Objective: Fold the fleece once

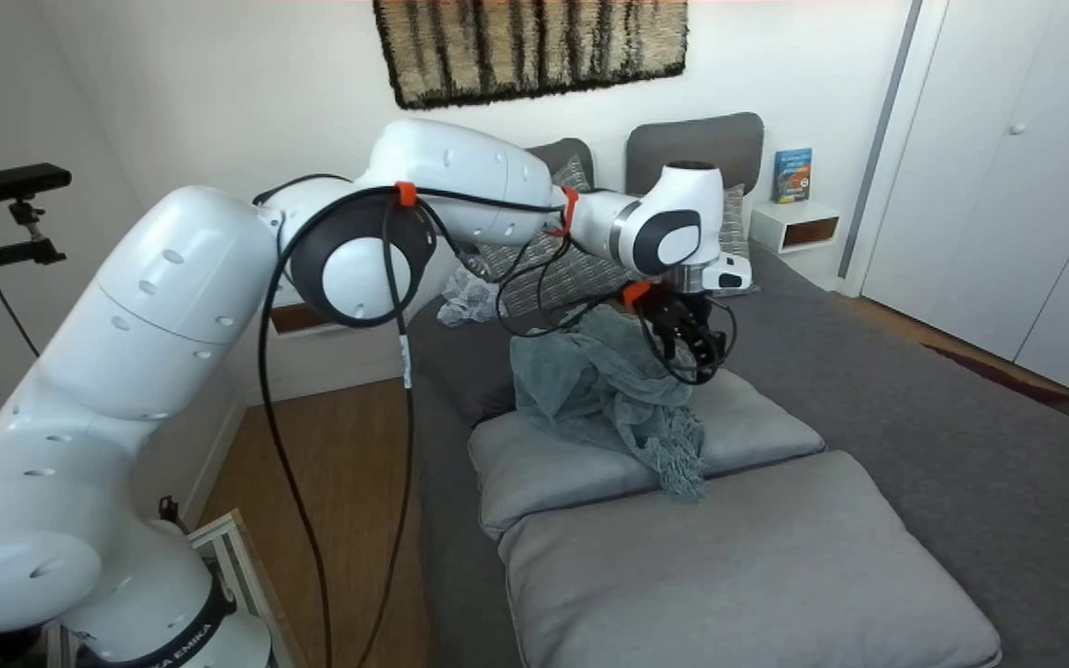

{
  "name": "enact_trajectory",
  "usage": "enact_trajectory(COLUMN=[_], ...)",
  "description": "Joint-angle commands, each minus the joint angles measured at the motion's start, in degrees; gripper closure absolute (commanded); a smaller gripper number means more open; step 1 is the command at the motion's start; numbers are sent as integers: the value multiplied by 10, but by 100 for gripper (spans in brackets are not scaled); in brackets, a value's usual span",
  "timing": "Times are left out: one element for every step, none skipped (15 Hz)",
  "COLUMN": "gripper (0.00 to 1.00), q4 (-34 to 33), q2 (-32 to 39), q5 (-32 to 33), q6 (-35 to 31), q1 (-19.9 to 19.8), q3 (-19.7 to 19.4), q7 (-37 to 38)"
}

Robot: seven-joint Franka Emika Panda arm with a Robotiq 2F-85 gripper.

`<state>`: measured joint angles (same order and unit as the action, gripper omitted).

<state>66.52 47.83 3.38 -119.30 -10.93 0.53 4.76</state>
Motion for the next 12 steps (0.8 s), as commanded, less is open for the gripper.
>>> enact_trajectory(gripper=[0,0,0,0,0,0,0,0,0,0,0,0], q4=[8,15,23,33,46,71,93,120,145,168,193,216], q2=[-38,-49,-60,-72,-85,-105,-123,-146,-167,-187,-207,-227], q5=[-45,-53,-60,-67,-75,-72,-67,-58,-49,-44,-40,-36], q6=[62,71,75,77,67,53,42,30,16,13,-2,0], q1=[-2,-3,-2,3,8,18,28,40,52,61,71,77], q3=[-3,-1,0,1,2,0,-2,-5,-9,-10,-12,-13], q7=[-28,-35,-38,-35,-28,-25,-25,-21,-15,-16,-11,-16])
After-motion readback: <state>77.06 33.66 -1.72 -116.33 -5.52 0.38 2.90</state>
